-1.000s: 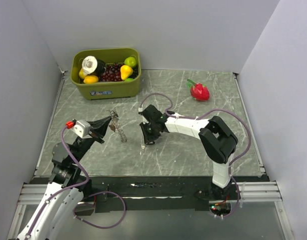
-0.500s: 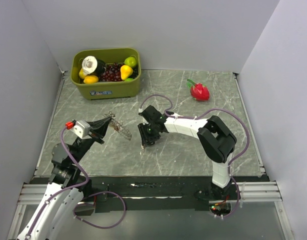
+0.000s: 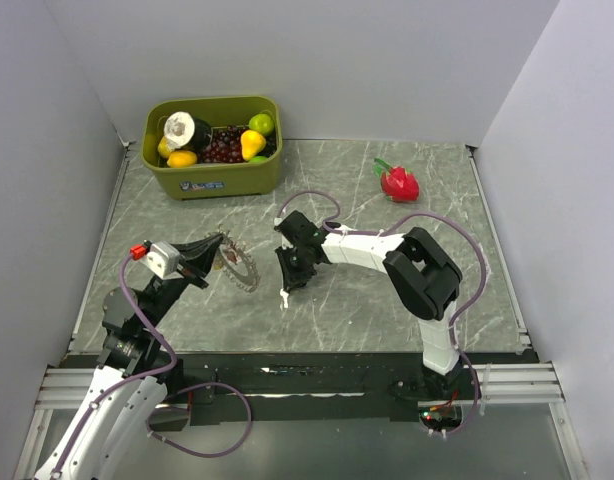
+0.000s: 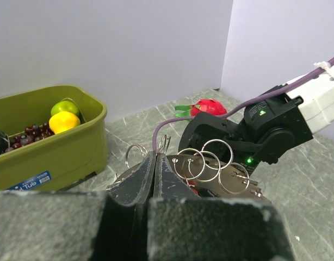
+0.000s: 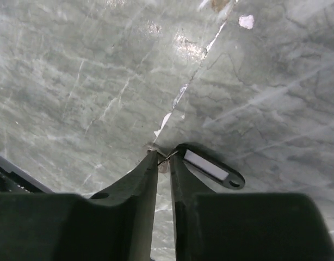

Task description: Put the keys on the keyring

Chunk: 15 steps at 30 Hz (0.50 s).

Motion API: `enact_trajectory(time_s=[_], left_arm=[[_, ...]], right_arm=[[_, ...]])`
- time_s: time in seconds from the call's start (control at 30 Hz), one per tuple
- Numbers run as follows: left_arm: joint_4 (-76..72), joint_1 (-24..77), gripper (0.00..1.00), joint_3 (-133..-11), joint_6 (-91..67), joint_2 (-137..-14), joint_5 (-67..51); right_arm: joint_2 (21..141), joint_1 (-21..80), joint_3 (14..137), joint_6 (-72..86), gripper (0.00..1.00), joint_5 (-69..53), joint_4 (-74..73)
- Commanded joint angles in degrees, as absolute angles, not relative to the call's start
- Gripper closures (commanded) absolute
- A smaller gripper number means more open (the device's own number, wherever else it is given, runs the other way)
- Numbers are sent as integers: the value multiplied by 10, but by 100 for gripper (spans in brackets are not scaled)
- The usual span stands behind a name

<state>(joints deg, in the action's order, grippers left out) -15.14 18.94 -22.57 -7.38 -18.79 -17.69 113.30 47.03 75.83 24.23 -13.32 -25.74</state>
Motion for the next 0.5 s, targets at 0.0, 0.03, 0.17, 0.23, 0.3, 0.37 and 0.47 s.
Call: enact_trajectory(time_s=[0.0, 0.03, 0.17, 0.23, 0.3, 0.37, 0.47], left_arm=[[-198, 188, 99, -231, -83, -175, -185], [-199, 188, 99, -230, -83, -172, -185], [-194, 188, 99, -230, -83, -171, -185], [-192, 188, 99, -231, -82, -171, -185], [-192, 188, 99, -233, -82, -171, -185], [-192, 188, 99, -231, -82, -171, -185], [-192, 188, 99, -230, -83, -175, -189]], right_arm=[[1142, 473, 780, 252, 87, -114, -256], [1143, 473, 780, 254, 91, -112, -254], [1131, 473, 775, 248, 100, -111, -253], [1122, 472, 766, 240, 100, -104, -253], [1104, 473, 756, 231, 100, -99, -249], [1083, 470, 738, 218, 100, -93, -243], [1044, 468, 708, 190, 100, -91, -237]])
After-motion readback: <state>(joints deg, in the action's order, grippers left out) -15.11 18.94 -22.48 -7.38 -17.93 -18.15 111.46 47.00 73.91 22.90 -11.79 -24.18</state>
